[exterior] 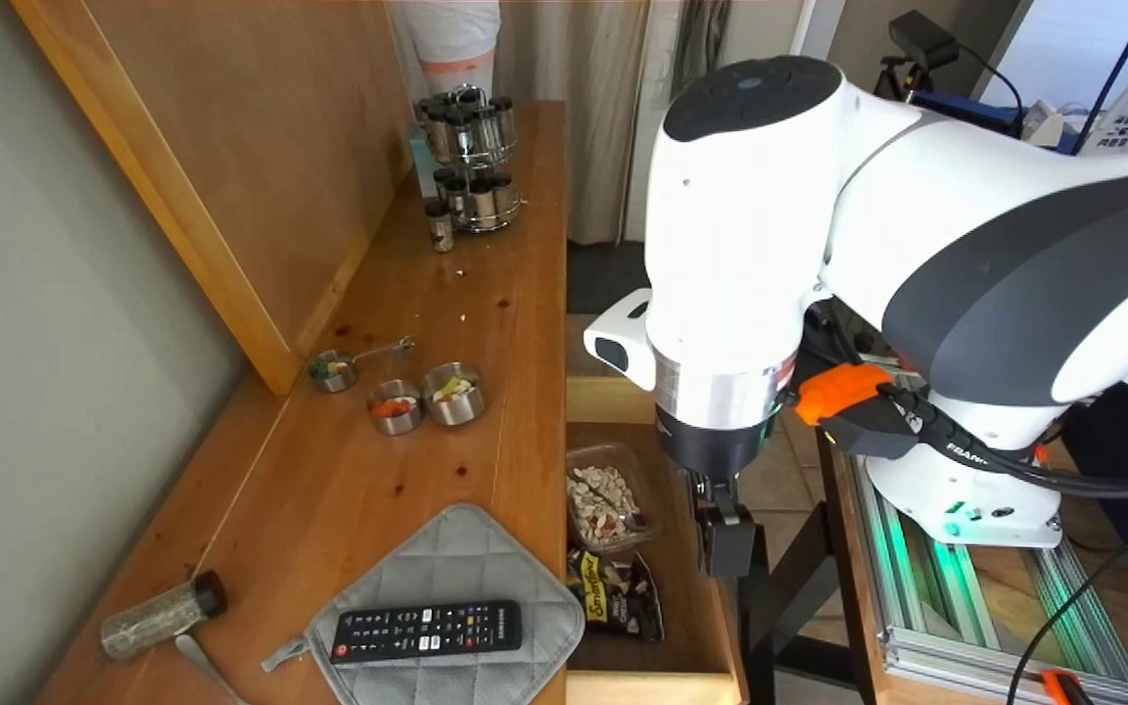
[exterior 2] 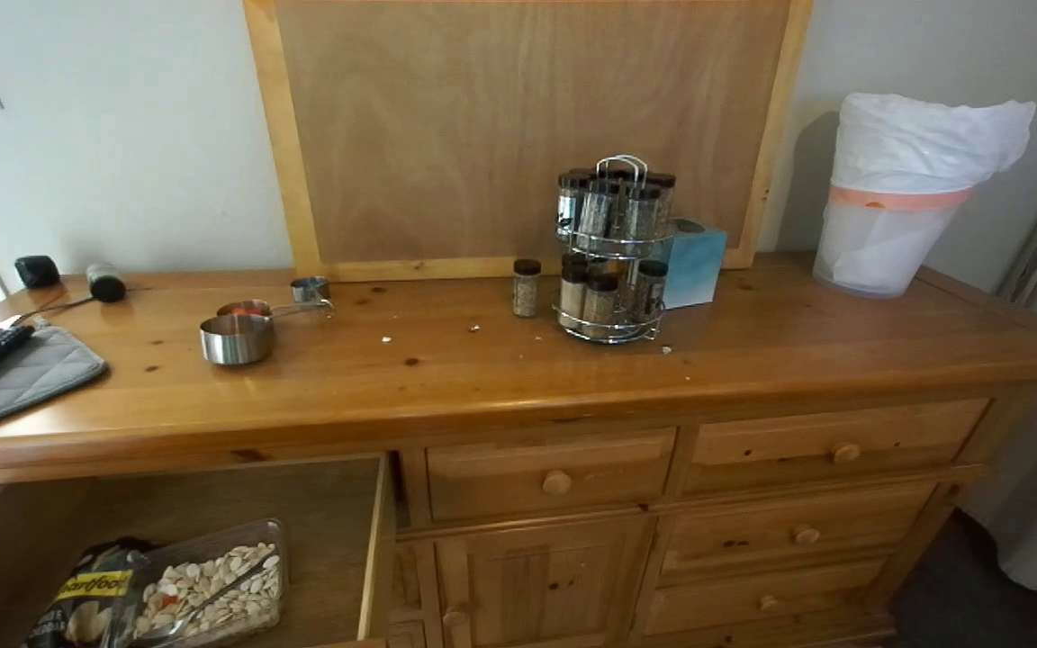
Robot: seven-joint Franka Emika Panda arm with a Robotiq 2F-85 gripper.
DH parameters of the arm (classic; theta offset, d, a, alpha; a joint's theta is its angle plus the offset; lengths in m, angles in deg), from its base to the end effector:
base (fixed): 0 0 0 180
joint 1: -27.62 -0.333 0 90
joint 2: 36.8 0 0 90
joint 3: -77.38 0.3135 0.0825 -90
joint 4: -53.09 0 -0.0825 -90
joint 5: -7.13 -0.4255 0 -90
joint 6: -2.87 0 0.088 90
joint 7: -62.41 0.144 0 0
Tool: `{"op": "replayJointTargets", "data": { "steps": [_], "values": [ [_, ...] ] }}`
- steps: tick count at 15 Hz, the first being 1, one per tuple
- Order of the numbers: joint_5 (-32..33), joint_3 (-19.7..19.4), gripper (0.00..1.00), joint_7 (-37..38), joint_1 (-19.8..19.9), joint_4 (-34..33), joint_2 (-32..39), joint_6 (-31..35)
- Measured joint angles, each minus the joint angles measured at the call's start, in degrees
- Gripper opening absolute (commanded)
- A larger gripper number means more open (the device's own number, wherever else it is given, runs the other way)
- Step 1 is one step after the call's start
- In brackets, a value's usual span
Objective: Take the remote control off of the cloth pot holder
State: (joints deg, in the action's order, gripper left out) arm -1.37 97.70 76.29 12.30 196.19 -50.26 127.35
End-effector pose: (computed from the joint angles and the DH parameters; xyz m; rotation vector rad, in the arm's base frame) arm 0.3741 0.2715 0.2912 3.0994 0.4310 -0.1668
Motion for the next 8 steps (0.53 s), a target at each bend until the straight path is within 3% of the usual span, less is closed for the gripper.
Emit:
{"op": "replayJointTargets", "data": {
  "steps": [8],
  "values": [
    [0.0,0.0,1.0,0.3,0.0,-0.1,0.3,0.1]
  ]
}}
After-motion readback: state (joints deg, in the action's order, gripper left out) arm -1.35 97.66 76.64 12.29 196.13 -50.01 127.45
